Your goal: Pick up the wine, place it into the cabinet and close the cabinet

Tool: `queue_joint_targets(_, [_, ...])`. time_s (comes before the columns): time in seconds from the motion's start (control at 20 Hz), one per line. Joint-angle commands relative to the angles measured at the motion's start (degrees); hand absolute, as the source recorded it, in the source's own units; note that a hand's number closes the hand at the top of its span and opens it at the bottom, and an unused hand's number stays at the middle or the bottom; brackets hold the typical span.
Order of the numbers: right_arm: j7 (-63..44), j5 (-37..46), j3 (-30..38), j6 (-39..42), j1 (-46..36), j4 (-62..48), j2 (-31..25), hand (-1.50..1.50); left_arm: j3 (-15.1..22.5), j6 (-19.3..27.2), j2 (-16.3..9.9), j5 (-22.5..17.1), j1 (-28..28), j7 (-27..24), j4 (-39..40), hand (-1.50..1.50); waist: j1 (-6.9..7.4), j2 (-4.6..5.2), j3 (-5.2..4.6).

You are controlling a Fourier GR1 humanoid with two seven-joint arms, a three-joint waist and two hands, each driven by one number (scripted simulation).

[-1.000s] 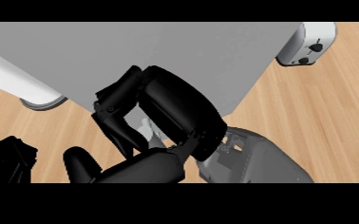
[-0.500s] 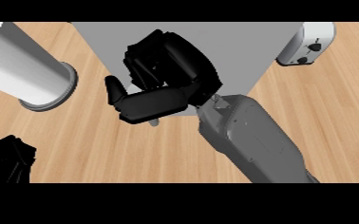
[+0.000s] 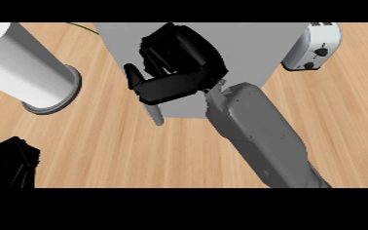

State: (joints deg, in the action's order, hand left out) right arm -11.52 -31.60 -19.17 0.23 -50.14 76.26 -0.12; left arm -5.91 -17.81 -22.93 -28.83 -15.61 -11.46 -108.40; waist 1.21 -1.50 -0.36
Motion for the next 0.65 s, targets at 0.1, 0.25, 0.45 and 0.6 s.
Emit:
queue_joint_targets(0.1, [3.9,2.5,5.0,0.9,0.3,-9.0,-3.8,1.5,0.3,0.5,0.2,0.5,1.0,1.6,-0.4,1.5,-0.31,1.9,0.37])
queue_joint_targets(0.25, [4.2,0.8,7.2,5.2,-0.8,-11.5,-6.5,1.5,-0.1,0.1,0.5,0.9,2.1,0.3,1.2,1.5,-0.14,2.29,0.34])
queue_joint_targets(0.45, [5.0,1.3,8.0,5.9,-2.3,-13.7,-6.9,1.5,-1.0,-1.9,-0.2,0.4,0.6,-1.0,0.8,1.5,0.85,2.33,0.3])
queue_joint_targets(0.6, [4.9,0.7,8.2,5.9,-1.4,-13.4,-6.9,1.5,-0.9,-1.1,-0.5,-1.0,1.5,1.5,-0.7,1.5,0.55,2.14,0.37])
